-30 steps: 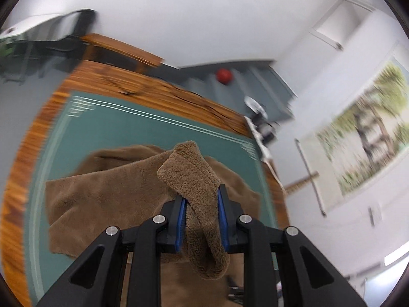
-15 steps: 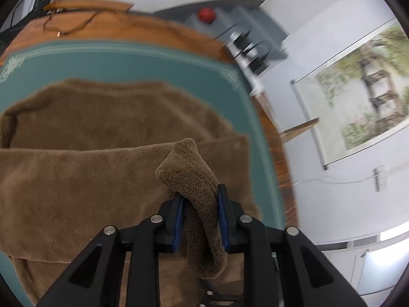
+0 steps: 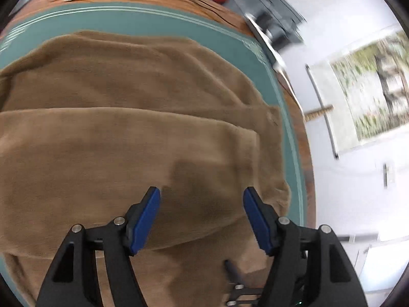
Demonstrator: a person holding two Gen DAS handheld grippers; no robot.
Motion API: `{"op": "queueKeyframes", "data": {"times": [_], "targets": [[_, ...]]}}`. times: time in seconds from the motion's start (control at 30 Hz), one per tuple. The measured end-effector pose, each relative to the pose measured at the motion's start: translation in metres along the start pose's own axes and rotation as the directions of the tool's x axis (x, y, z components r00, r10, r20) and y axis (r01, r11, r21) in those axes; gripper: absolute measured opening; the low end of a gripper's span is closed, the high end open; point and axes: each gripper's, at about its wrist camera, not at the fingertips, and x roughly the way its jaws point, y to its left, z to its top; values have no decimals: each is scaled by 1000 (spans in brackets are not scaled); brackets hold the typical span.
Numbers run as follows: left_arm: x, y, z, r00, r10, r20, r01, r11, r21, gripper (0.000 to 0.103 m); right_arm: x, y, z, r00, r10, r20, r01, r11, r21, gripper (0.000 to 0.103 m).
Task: Fold clothes
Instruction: 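Smooth the folded sleeves flat on the fleece with both tools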
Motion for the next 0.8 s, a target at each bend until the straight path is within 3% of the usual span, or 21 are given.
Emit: {"op": "queueKeyframes", "data": {"times": [0.1, 0.3, 0.43, 0.57, 0.7, 0.8], "targets": [[-26, 39, -2, 995, 73, 71, -68, 995, -67, 72, -5, -5, 11, 999, 27, -33, -26, 999, 24, 102], [-65, 124, -6, 963, 227, 146, -186, 950, -251, 72, -41, -22, 62, 989, 72, 126, -86, 991, 105, 102], [-72, 158, -14, 944, 289, 157, -228, 919, -321, 72, -29, -18, 103, 988, 38, 152, -56, 992, 113, 102], [-66, 173, -22, 940, 303, 157, -241, 914, -326, 72, 5, 1, 131, 993, 4, 117, -9, 999, 38, 102], [-58, 174, -25, 931, 325, 169, -263, 915, -307, 75, 42, 1, 133, 990, -140, 18, 141, 989, -35, 102], [-57, 175, -27, 927, 337, 165, -280, 915, -291, 78, 57, -10, 125, 992, -123, -15, 122, 992, -15, 102]]}}
